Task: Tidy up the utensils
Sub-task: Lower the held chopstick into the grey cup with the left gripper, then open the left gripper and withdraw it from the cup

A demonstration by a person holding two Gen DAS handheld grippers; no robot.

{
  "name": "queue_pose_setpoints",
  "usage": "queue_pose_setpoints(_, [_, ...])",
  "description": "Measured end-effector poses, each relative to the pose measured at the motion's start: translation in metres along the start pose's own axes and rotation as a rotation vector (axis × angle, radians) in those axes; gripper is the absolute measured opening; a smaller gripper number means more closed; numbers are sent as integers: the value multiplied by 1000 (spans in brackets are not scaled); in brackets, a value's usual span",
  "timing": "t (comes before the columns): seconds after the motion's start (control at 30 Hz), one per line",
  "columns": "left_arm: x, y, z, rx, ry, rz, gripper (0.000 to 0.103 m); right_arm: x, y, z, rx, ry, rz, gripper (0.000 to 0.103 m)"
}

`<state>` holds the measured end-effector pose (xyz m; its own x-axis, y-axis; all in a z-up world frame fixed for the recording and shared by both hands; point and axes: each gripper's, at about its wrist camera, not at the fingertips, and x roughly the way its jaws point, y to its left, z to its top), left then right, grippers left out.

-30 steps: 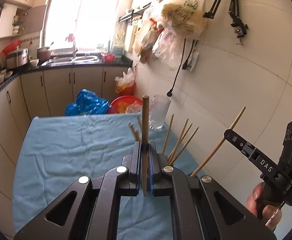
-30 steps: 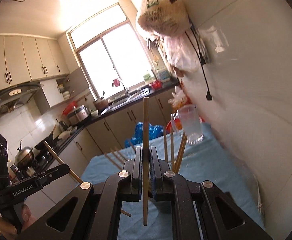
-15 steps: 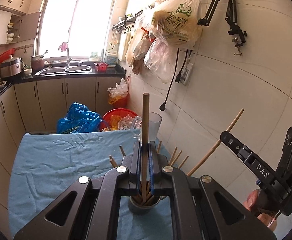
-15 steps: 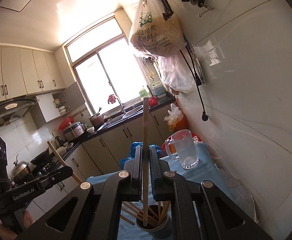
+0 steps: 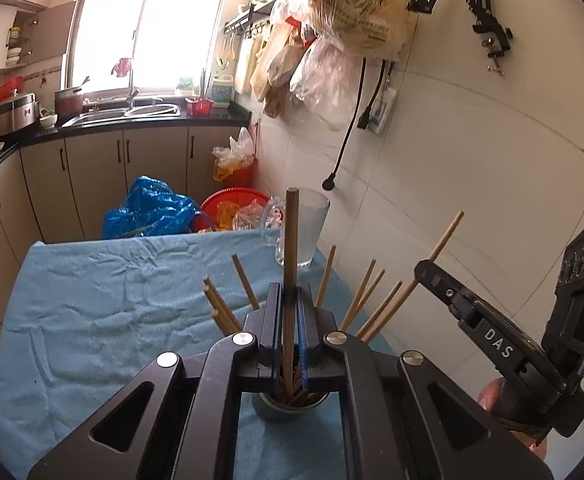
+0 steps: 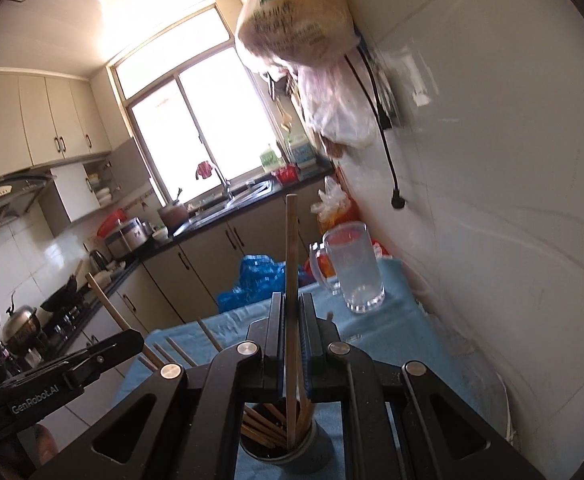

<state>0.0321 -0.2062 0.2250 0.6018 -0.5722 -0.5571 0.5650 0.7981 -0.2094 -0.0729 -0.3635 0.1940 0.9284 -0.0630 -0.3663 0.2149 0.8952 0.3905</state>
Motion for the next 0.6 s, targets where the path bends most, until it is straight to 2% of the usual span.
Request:
queue_pose_setpoints(0.33, [19, 10, -25, 4, 62, 11, 7, 26, -6, -30, 7, 97, -7, 7])
queue_pose_setpoints(0.6, [24, 14, -35, 28, 64, 51, 7, 34, -2, -41, -14, 147, -12, 9])
